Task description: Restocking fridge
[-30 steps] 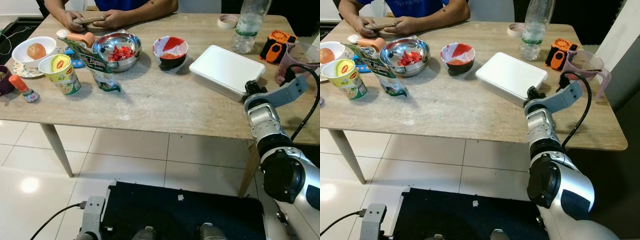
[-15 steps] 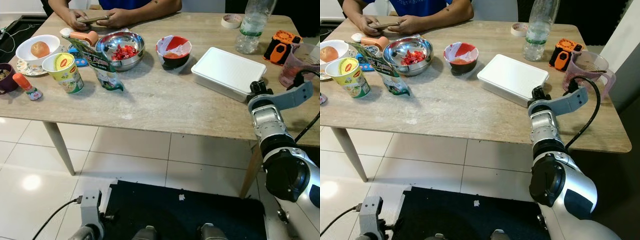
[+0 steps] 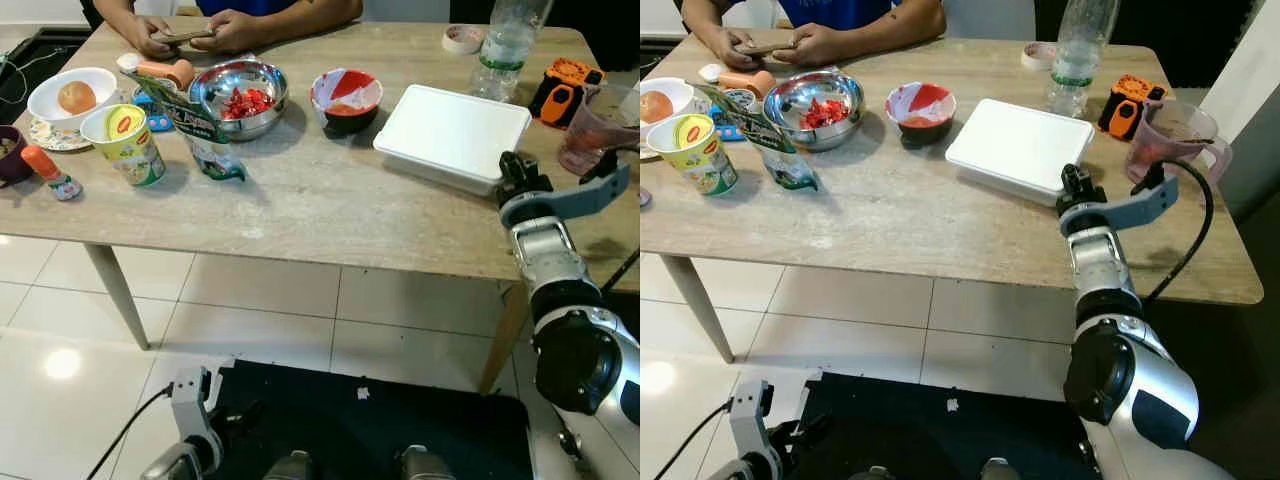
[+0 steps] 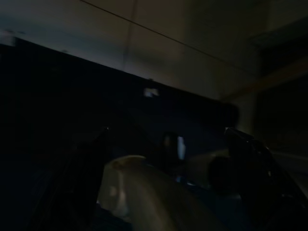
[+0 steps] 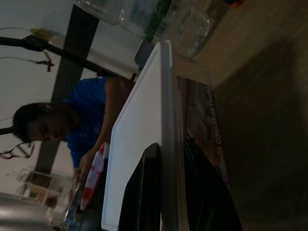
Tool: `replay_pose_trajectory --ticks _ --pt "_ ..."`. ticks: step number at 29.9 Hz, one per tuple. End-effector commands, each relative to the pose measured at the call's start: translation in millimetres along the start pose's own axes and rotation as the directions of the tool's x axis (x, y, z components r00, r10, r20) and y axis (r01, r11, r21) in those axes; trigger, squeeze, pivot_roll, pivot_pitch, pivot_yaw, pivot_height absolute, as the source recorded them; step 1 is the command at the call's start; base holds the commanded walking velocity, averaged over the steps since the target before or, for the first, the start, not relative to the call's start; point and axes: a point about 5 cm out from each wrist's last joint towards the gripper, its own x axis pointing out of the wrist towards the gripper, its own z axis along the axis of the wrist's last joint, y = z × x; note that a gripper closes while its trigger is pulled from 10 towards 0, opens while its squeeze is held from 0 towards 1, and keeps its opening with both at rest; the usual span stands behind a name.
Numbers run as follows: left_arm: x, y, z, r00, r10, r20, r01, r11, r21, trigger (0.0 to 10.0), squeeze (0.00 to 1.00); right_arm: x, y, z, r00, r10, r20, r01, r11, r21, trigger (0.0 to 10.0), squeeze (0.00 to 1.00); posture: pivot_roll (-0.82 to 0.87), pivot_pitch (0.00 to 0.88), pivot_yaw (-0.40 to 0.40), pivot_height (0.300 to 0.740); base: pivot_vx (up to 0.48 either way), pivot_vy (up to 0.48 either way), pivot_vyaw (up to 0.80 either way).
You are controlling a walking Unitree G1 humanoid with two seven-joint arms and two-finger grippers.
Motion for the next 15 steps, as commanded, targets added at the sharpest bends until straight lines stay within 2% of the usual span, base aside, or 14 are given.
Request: replay_pose_trajectory --ticks 1,6,11,12,15 --pt "-3.0 -2.2 -15 0.999 -0.017 -0.031 0.016 0.999 -0.051 10.0 0.00 -1.1 -0.1 9 0.999 0.031 0.027 -0.031 1.000 -0.004 0.0 0.00 0.07 0.145 0.005 0.740 0.000 0.000 0.00" --pt "-2.4 -7.8 -17 0.995 -0.096 -0.036 0.093 0.992 -0.085 10.0 0.00 -4.8 -2.9 16 0.996 0.084 0.024 -0.084 0.996 -0.002 0.0 0.00 0.06 0.133 0.006 0.740 0.000 0.000 0.00" --pt "-1.5 -12.3 -15 0.985 -0.171 -0.022 0.167 0.979 -0.120 10.0 0.00 -7.6 -0.4 14 0.985 0.173 -0.015 -0.173 0.985 0.010 0.0 0.00 0.06 0.126 0.006 0.740 0.000 0.000 0.00" --pt "-0.9 -14.9 -14 0.978 -0.209 -0.011 0.205 0.968 -0.143 10.0 0.00 -10.4 1.0 11 0.973 0.229 -0.036 -0.229 0.973 0.019 0.0 0.00 0.06 0.120 0.007 0.740 0.000 0.000 0.00" --pt "0.6 -19.7 -11 0.962 -0.272 0.017 0.270 0.947 -0.175 10.0 0.00 -13.4 2.2 8 0.957 0.284 -0.052 -0.282 0.958 0.046 0.0 0.00 0.06 0.120 0.007 0.740 0.000 0.000 0.00"
